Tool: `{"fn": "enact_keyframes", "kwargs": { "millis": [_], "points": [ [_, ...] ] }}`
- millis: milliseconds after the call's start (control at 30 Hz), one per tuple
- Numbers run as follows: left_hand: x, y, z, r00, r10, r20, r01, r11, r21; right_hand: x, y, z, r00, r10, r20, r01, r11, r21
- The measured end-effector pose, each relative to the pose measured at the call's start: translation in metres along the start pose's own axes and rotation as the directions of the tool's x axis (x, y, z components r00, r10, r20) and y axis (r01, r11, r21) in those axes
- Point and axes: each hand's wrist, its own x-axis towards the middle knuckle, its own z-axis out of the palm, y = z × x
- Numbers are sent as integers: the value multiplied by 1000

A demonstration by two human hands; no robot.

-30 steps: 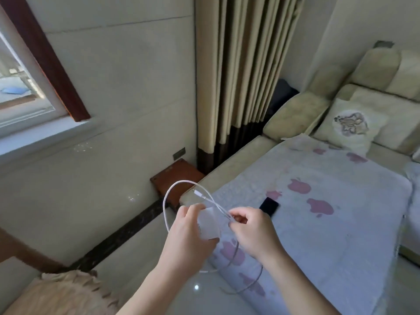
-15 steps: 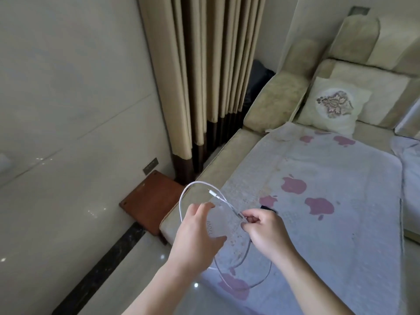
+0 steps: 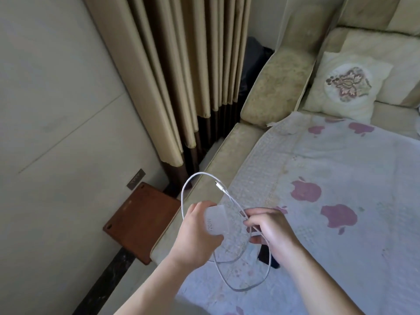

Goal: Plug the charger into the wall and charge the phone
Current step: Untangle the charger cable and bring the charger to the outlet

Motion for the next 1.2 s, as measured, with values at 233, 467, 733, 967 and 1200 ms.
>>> {"fn": "enact_keyframes", "kwargs": {
  "millis": [233,467,733,967,1200],
  "points": [
    [57,-31,13,993,-52,104,67,987,-149,60,-3,8,999,29,-21,-29,1000,0],
    [116,-95,40,977,-85,196,145,938,-314,131,28,22,993,93,-70,-92,996,12],
    [180,-189,94,945,-139,296,243,905,-350,215,103,36,973,189,-134,-185,982,39],
    [217,-249,136,898,-185,398,296,925,-237,262,158,38,945,262,-198,-243,963,118],
    [240,-274,160,879,-214,426,303,941,-151,289,182,37,935,266,-233,-239,961,136]
  ]
}}
